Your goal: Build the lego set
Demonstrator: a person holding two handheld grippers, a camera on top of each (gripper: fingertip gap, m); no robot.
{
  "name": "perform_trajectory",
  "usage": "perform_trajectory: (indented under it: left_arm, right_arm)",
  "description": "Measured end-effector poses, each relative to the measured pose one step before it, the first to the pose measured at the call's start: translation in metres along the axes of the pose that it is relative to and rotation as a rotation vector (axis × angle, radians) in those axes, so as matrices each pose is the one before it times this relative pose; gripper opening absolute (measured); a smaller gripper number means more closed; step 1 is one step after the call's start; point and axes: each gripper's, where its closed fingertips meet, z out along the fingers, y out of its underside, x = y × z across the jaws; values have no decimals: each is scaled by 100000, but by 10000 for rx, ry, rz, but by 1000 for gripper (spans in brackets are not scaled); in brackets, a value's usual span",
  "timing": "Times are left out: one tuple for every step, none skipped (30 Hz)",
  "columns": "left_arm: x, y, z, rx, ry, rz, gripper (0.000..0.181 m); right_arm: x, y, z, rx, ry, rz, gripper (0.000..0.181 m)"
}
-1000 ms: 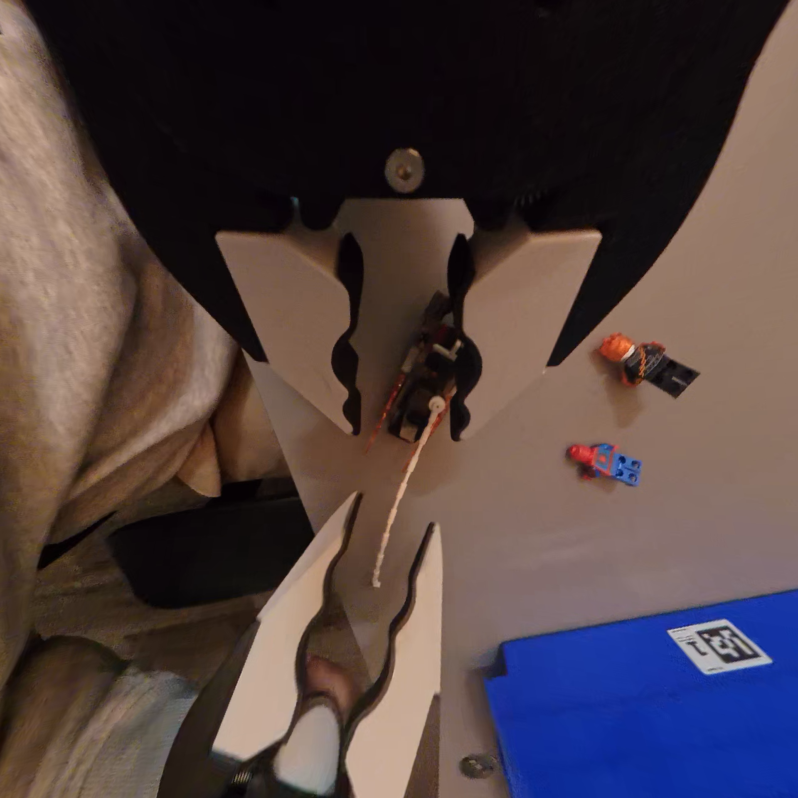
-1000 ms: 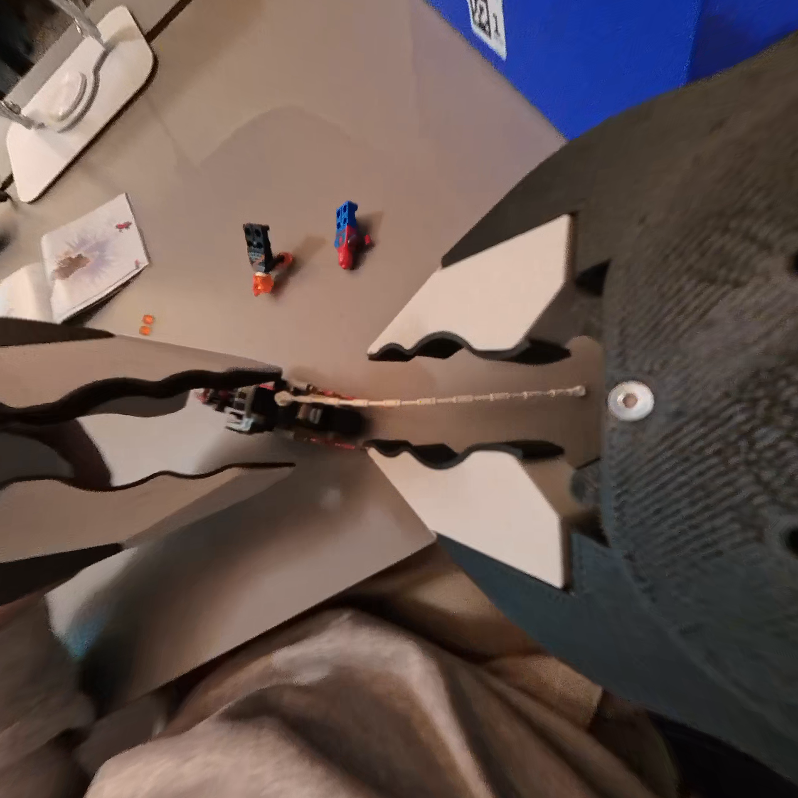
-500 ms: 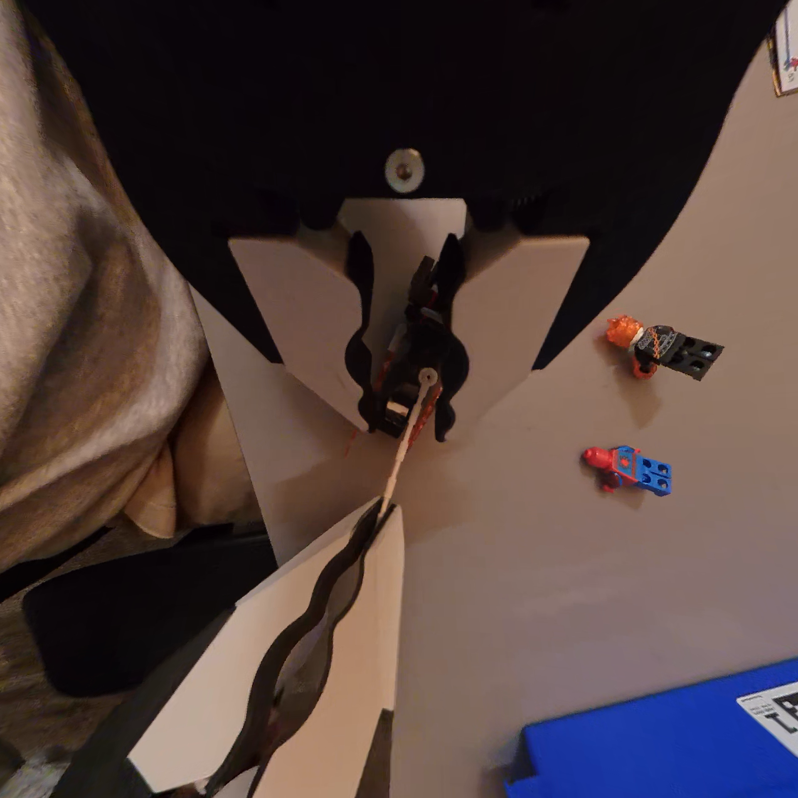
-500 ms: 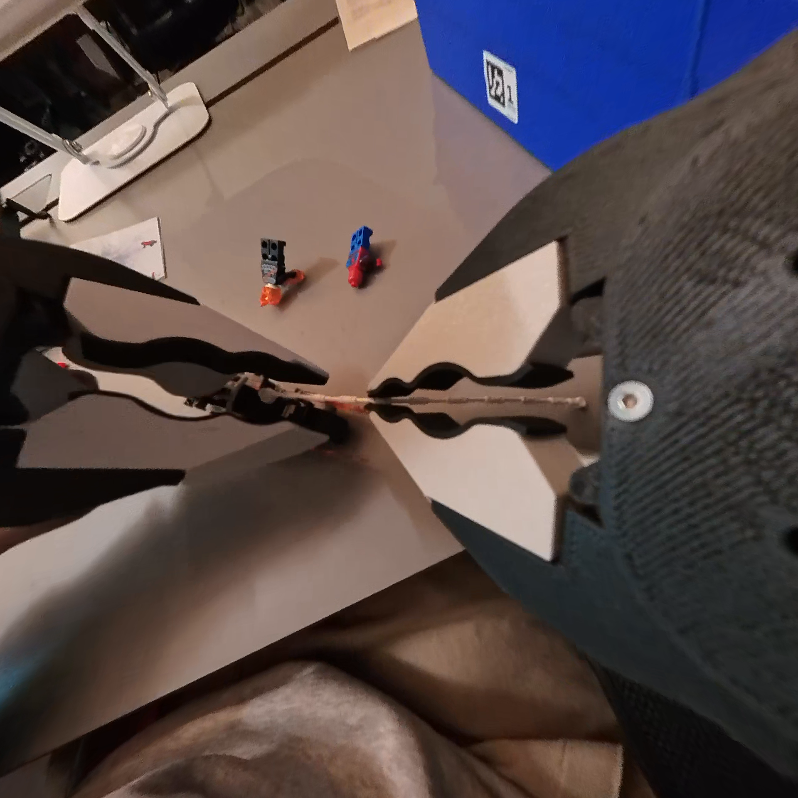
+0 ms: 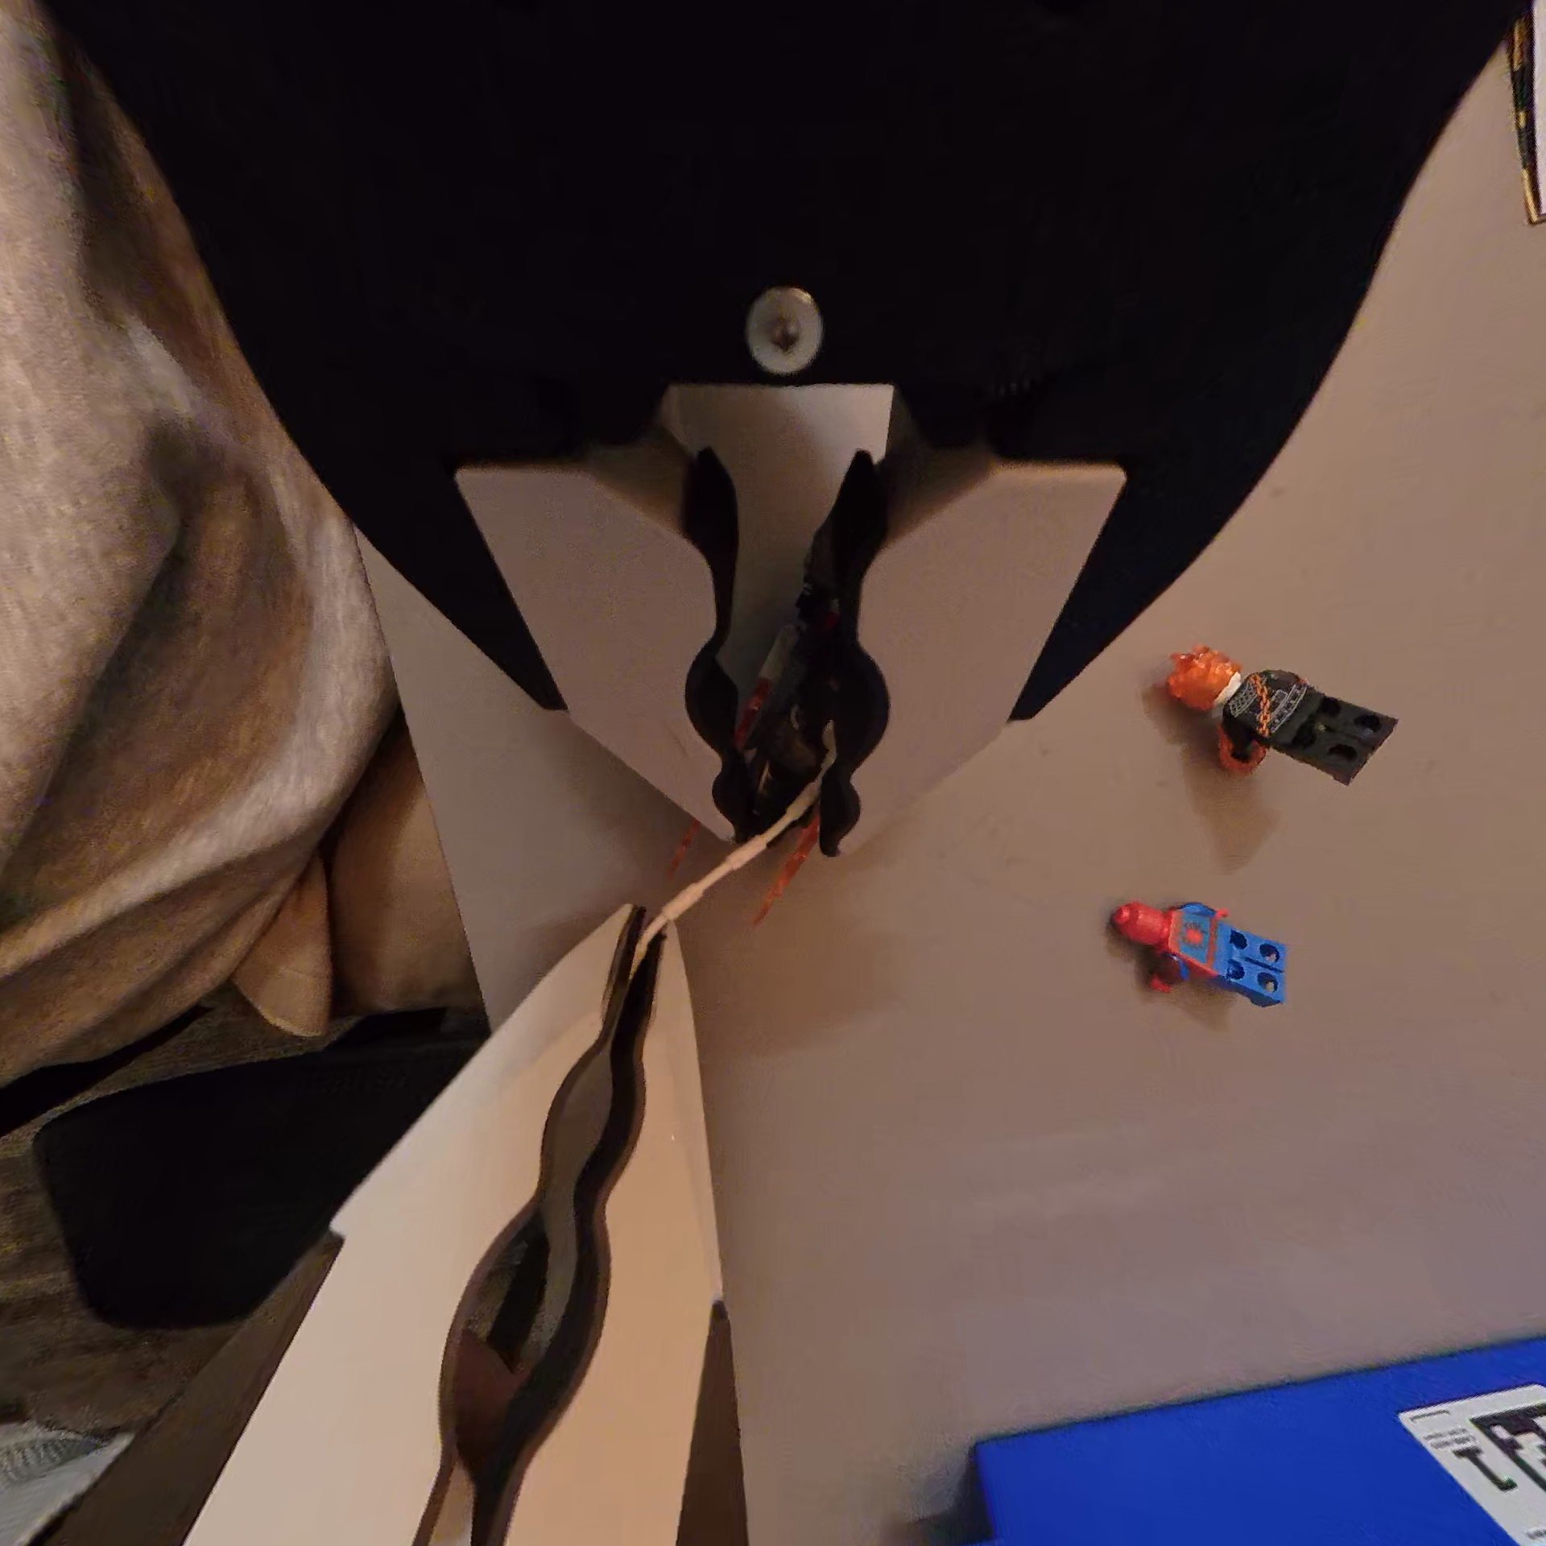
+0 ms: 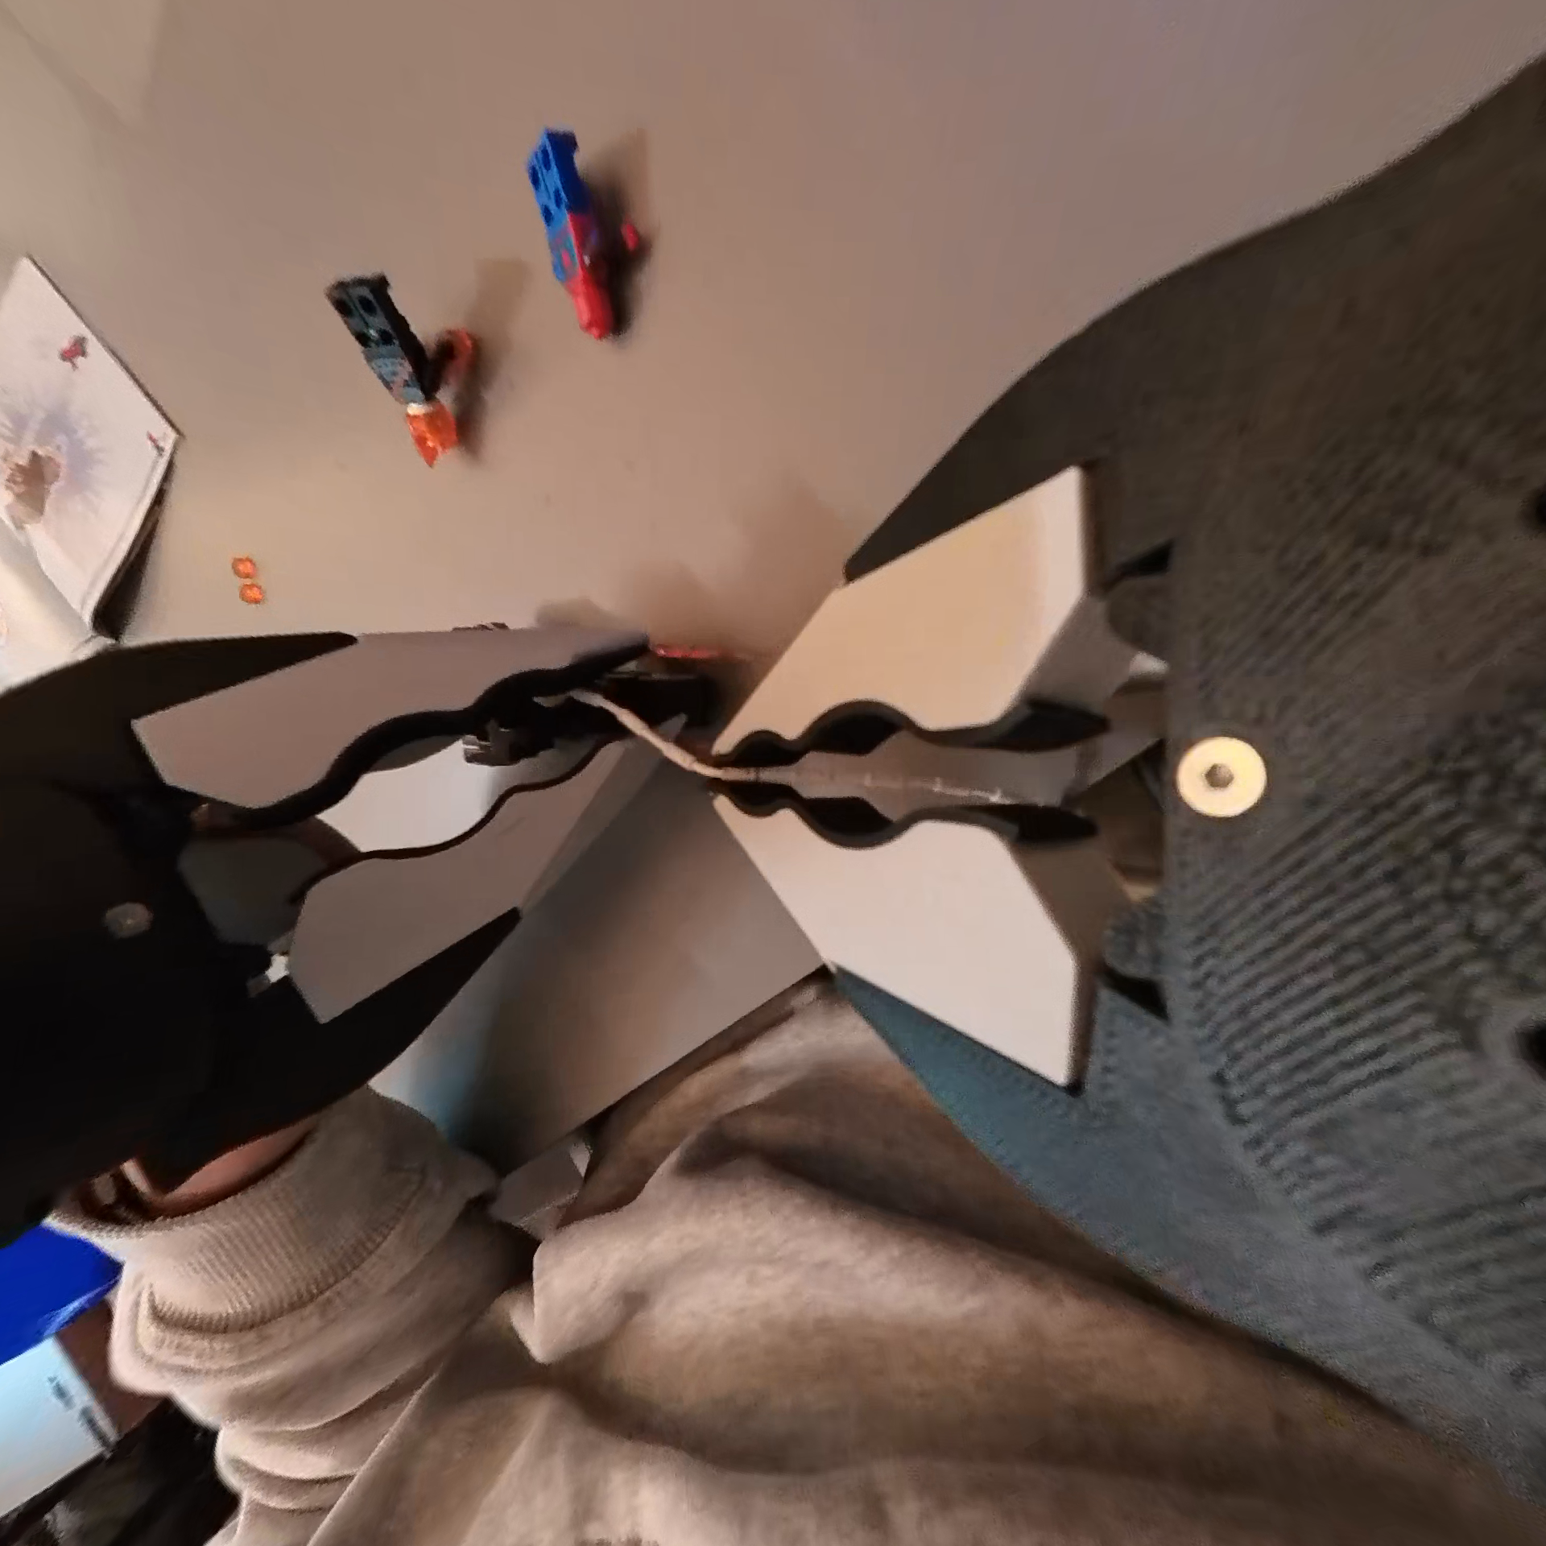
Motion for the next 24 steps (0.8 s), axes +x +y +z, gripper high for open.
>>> perform_trajectory:
  left_arm:
    - [-9,30,-27,6,-8,-17,16]
    - [17,26,1,10,0,-13,16]
    - [25,20,5,11,2,-5,16]
    - [40,14,-2,10,-1,3,16]
    - [41,21,20,4,7,-4,16]
    - [28,-2,24,7,7,-8,16]
    - [30,7,20,1,11,-3,17]
    - [-1,6,21,-1,-6,-7,17]
    - [-15,-11,18,9,-20,0,17]
    - [-7,4,-5,4,-9,-1,17]
    - [-17,3,-16,2,-7,-13,17]
    - [-11,11,-13,8,4,-24,17]
    - [-6,14,-18,16,-1,-21,18]
    - [-25,14,-32,19,-16,-16,18]
    - [-8,17,-21,18,-13,-16,18]
    - [-36,18,-22,17,-34,-18,18]
    - [-71,25,-25,9,-66,-13,18]
    - [-6,27,-36,3,-22,12,18]
    - [18,21,-28,-6,-9,2,18]
    - [30,10,-8,-1,0,-3,18]
    - [27,-7,32,-2,-8,-5,18]
    - [-29,-4,16,-1,-43,12,18]
    - [-9,-3,2,1,-28,20,18]
    - [-10,8,6,1,-14,0,18]
  right_arm:
    - [-44,239,206,-156,49,7,1]
    - [-61,173,159,-122,44,-40,1]
    - [-93,53,87,-52,7,-50,1]
    - [-143,-50,9,16,-45,-44,0]
    - [-152,-113,-34,58,-81,-26,0]
    - [-140,-130,-35,78,-92,-7,0]
    - [-150,-134,1,85,-108,14,0]
    - [-119,-68,64,59,-102,51,0]
    - [-77,2,125,24,-85,63,1]
    - [-70,1,141,20,-59,33,1]
    - [-56,-48,123,37,-28,2,1]
    - [-48,-99,78,59,-19,3,1]
    - [-12,-136,6,73,-20,29,1]
    - [0,-148,-46,89,-32,54,1]
    - [58,-147,-120,101,-35,88,0]
    - [121,-160,-186,121,-24,129,1]
    - [144,-262,-261,186,-35,168,0]
    - [222,-316,-329,209,0,194,0]
    - [338,-225,-306,138,76,151,0]
    - [279,-30,-211,15,92,43,0]
    - [154,128,-64,-76,77,-41,0]
    - [-39,149,55,-89,28,-68,0]
    - [-221,97,124,-60,-61,-44,1]
    - [-326,28,181,-27,-102,-9,1]
